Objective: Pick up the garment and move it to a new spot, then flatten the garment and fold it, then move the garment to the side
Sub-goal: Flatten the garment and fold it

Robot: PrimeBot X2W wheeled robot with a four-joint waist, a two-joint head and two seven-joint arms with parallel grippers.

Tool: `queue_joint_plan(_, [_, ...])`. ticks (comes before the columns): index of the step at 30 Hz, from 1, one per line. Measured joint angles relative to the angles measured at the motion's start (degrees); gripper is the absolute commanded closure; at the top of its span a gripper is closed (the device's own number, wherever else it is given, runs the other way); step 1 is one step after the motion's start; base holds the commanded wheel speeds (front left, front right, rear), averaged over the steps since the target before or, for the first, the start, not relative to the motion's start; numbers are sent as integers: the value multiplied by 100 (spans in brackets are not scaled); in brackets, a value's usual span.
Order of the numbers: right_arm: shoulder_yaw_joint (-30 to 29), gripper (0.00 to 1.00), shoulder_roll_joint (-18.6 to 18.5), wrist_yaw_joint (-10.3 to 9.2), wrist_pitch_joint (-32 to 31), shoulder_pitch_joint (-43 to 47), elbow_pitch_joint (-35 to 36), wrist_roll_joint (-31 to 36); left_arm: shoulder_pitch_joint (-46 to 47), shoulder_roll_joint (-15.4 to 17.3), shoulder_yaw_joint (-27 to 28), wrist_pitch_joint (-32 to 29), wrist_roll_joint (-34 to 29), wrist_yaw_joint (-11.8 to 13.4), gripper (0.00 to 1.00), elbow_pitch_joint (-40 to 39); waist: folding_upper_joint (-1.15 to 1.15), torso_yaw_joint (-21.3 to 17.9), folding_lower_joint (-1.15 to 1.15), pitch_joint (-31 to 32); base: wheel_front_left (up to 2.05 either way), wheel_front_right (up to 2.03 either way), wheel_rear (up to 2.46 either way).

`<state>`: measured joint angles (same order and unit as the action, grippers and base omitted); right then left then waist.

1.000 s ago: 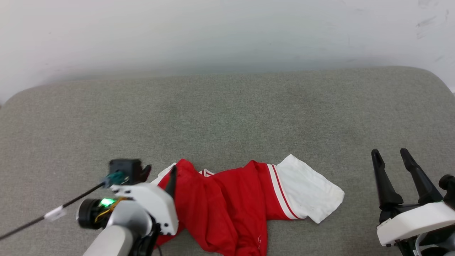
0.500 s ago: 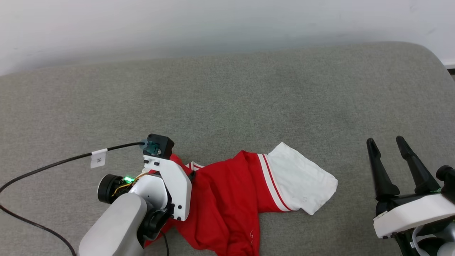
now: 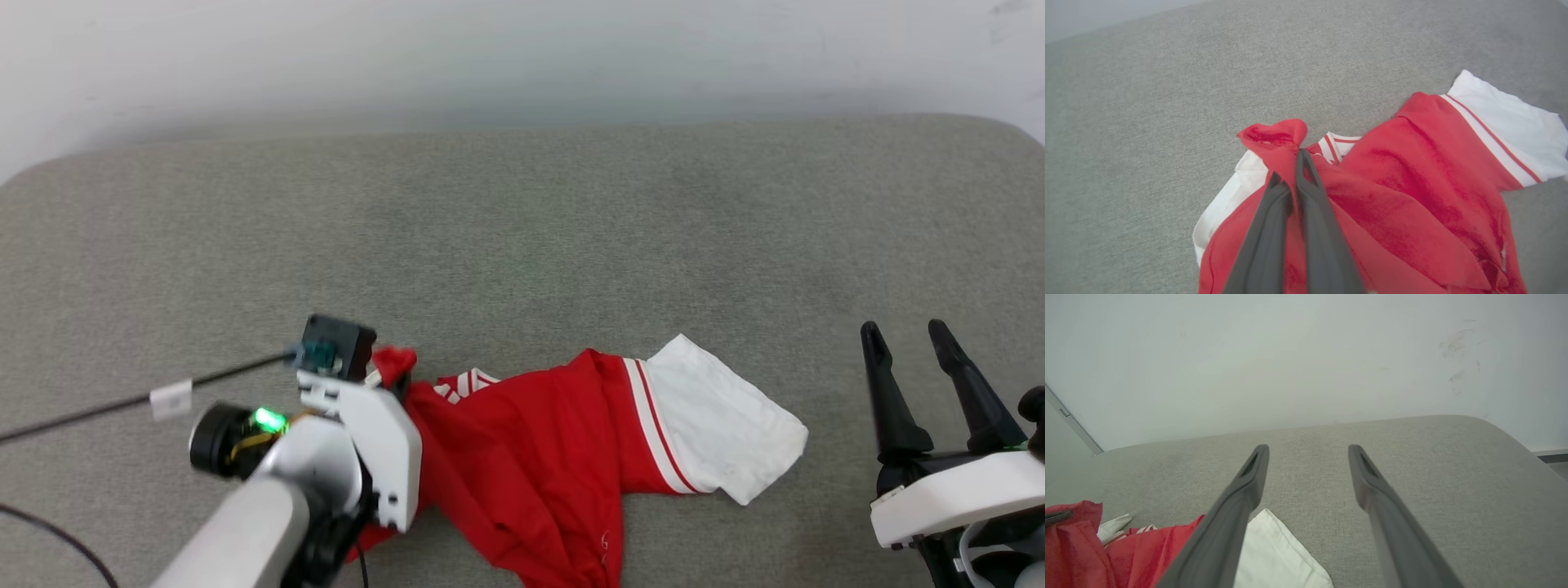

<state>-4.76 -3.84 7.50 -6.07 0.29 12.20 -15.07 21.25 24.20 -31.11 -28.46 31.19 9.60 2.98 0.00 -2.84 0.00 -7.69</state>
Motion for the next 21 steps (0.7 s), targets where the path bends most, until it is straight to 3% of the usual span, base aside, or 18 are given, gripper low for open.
queue_joint_plan(8, [-2, 0, 22, 0, -36, 114, 51, 16, -1825, 205, 99, -149, 363, 749, 100, -1017, 0, 272, 0, 156, 0, 0, 0])
queue_joint_plan(13, [35, 0, 29, 0, -60, 114, 56, 16, -2490, 7, 137, -154, 776, 890, 100, -794, 0, 336, 0, 218, 0, 0, 0])
queue_joint_plan(14, [44, 0, 29, 0, -73, 114, 56, 16, -2547, -46, 143, -140, 868, 878, 36, -740, 0, 336, 0, 233, 0, 0, 0])
queue_joint_plan(15, [51, 0, 30, 0, -85, 115, 55, 18, -2566, -99, 141, -79, 896, 868, 0, -699, 0, 336, 0, 252, 0, 0, 0])
queue_joint_plan(21, [86, 0, 29, 0, -134, 169, 74, 64, -2286, -78, 361, 621, 480, 971, 0, -751, 0, 312, 0, 394, 0, 0, 0])
